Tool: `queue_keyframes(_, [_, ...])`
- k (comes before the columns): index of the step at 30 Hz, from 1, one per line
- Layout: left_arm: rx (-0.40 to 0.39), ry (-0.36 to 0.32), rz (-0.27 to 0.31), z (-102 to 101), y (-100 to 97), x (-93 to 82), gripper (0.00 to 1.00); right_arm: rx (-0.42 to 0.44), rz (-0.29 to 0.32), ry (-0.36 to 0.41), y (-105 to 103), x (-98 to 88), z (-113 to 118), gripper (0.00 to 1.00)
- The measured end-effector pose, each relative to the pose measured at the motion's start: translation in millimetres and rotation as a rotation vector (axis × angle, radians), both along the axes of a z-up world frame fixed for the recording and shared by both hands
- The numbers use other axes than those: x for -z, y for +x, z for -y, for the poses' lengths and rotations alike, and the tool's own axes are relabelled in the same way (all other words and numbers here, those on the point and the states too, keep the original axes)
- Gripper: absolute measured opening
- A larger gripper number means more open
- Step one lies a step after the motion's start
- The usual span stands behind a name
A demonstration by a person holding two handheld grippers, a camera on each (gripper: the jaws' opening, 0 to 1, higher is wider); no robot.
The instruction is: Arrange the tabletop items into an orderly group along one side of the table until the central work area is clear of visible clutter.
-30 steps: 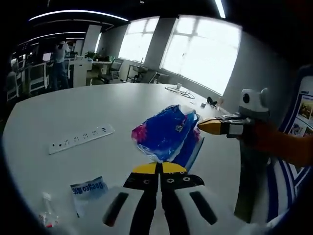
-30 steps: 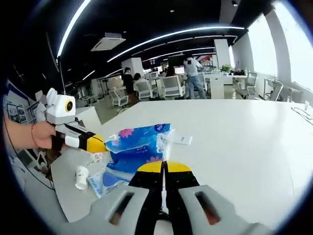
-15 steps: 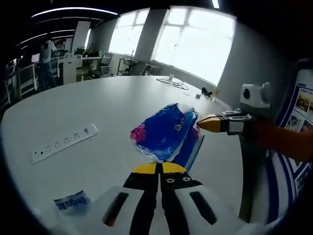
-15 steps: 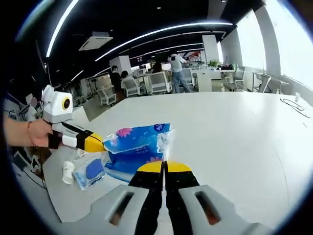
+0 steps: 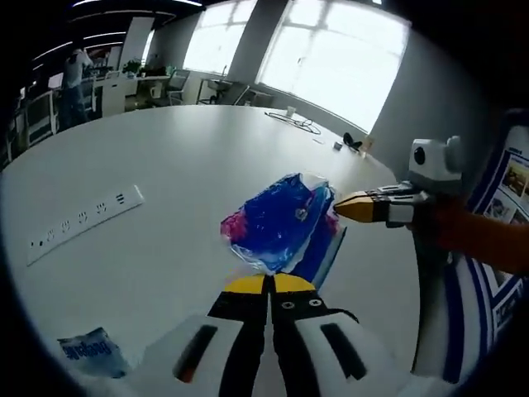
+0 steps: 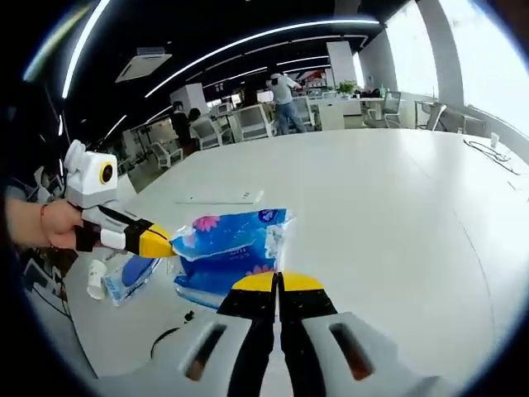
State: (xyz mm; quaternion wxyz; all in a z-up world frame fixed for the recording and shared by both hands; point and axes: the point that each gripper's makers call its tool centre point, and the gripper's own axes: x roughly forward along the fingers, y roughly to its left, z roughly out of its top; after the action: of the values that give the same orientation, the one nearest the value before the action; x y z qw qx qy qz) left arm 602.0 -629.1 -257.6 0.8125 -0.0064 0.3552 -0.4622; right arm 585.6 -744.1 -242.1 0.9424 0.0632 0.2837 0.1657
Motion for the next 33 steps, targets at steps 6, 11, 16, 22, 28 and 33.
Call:
queue_keyframes(6, [0.003,0.023,-0.036,3,2.0,22.0,0.0,0.005,-0.047,0.005,3,23.2,4,0.0])
queue_keyframes(11, [-0.002,0.032,-0.059,2,4.4,33.8,0.0,0.006,-0.072,0.016,5,36.9,4,0.0])
queue_keyframes(16, [0.003,0.044,-0.078,4,2.6,44.6,0.0,0.02,-0.099,0.021,6,49.3,6,0.0])
queue_keyframes(22, [-0.002,0.052,-0.095,3,3.6,53.8,0.0,0.022,-0.123,0.032,5,58.0,6,0.0])
queue_keyframes(28, [-0.008,0.052,-0.109,3,3.7,58.9,0.0,0.027,-0.149,0.024,3,64.7,6,0.0])
queue_keyframes(33, [-0.013,0.05,-0.116,4,4.5,61.9,0.0,0.033,-0.164,0.034,3,70.1,8,0.0])
